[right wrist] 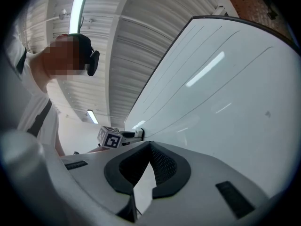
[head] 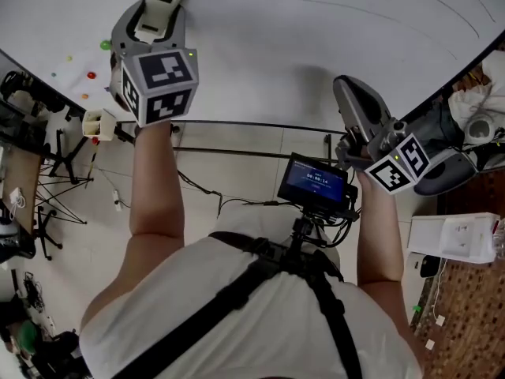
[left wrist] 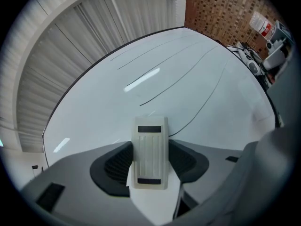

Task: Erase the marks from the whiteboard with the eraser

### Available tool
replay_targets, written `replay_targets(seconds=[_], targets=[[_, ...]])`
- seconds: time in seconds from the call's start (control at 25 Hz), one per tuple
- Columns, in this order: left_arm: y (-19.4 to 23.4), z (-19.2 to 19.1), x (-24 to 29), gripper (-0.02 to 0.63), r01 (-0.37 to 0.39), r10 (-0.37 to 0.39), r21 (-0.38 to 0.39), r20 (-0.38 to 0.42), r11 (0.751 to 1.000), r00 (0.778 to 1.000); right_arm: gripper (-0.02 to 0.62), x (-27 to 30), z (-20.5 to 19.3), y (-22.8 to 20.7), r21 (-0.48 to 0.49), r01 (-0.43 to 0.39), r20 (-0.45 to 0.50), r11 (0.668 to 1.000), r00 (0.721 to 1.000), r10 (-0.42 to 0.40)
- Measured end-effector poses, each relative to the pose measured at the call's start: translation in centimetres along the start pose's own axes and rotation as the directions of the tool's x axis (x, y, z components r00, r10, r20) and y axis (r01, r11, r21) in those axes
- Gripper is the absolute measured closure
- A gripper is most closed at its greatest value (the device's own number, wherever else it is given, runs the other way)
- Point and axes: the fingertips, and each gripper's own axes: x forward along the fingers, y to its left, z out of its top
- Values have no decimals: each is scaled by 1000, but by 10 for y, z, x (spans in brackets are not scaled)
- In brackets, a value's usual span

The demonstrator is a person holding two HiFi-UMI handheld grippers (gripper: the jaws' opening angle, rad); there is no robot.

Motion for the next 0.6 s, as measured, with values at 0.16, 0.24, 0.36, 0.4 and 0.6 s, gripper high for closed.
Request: replay_targets(seconds=[0.16, 0.24, 0.36, 0.4, 0.6], targets=[[-22, 12, -1, 346, 5, -7, 38, 35, 999, 999, 591, 3, -7, -6, 5, 3, -6, 1000, 1000, -3], [-39, 27, -2, 346, 16, -21, 77, 71, 997, 997, 591, 8, -7, -9, 6, -10, 5, 1000, 1000, 10], [-71, 46, -12, 345, 42, -59, 144, 114, 989, 992, 591, 6, -6, -8, 13, -18, 10, 1000, 1000, 18], [-78, 48, -14, 346, 51, -71, 161, 126, 986, 990, 591, 3, -6, -7, 17, -15, 8, 1000, 1000, 15], [-68, 44, -16, 348, 91, -108, 125, 139, 988, 984, 591, 4, -1, -8, 22, -16, 5, 1000, 1000, 16]])
